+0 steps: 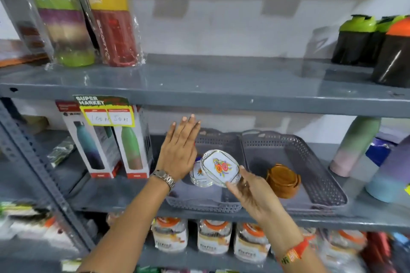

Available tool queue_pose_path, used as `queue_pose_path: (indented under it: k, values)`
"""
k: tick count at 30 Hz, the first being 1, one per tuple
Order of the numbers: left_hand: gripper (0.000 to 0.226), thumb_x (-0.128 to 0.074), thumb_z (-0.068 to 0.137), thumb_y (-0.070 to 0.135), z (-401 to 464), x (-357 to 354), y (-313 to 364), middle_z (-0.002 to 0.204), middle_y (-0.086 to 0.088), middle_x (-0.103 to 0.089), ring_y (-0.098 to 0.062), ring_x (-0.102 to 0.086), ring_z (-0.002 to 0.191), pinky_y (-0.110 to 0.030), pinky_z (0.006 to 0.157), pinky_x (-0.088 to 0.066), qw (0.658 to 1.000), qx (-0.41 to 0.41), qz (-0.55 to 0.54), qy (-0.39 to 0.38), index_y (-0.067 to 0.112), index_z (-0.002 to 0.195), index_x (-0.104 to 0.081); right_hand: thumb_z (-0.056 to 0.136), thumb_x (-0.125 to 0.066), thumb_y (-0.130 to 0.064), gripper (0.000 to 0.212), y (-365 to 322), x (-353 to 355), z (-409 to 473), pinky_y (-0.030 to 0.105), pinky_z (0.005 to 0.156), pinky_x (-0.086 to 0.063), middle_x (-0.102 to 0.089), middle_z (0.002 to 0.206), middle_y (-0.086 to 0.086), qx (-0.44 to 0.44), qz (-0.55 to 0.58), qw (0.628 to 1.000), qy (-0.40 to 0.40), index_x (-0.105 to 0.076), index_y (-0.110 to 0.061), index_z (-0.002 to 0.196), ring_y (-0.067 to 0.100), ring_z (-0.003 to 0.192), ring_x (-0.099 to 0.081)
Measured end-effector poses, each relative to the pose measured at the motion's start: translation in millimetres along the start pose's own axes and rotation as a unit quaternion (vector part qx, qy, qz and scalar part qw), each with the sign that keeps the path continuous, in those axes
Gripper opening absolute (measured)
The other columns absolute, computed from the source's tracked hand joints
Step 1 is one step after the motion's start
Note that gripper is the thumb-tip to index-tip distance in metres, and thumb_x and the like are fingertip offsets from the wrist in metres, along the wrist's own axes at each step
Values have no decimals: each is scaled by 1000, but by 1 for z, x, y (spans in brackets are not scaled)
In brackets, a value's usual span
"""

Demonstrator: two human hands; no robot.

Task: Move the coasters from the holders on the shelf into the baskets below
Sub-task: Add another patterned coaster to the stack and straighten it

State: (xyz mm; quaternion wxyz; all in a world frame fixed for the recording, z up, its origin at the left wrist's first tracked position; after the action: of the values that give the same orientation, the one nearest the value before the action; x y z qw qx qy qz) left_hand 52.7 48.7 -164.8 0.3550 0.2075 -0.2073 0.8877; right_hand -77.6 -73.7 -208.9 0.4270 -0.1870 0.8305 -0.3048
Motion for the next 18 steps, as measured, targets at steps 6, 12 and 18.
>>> queue_pose_path:
  k: [6, 12, 18]
  values:
    - [52, -42, 91, 15, -38, -61, -19, 150, -8, -27, -22, -22, 140, -31, 116, -12, 924, 226, -234, -201, 9, 142, -32, 99, -41, -1, 28, 28, 18, 77, 24, 36, -54, -68, 54, 14, -44, -141, 987, 71, -55, 1, 74, 24, 52, -66]
    - [47, -29, 99, 36, -61, -119, -20, 142, -7, -41, -23, -34, 134, -36, 113, -22, 586, 568, -498, -292, 10, 135, -44, 98, -32, 7, 26, 43, 15, 126, 35, 61, -62, -60, 70, 21, -78, -176, 977, 96, -53, 9, 82, 32, 70, -58]
    - [52, -13, 102, 34, -59, -155, -10, 149, -16, -29, -25, -28, 138, -35, 116, -15, 506, 576, -539, -349, 6, 146, -15, 98, -36, 3, 26, 54, 27, 143, 46, 88, -49, -53, 74, 15, -106, -142, 975, 133, -52, 3, 78, 32, 72, -57]
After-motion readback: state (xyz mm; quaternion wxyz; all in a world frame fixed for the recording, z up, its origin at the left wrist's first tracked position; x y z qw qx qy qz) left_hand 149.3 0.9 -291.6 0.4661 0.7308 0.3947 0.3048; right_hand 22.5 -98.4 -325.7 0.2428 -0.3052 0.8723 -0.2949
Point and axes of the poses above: each hand's wrist, its own z-axis towards the middle knuckle, its own x-axis out of the back of the hand, y = z × x, the point moved 5 cm from there along z, towards the middle knuckle
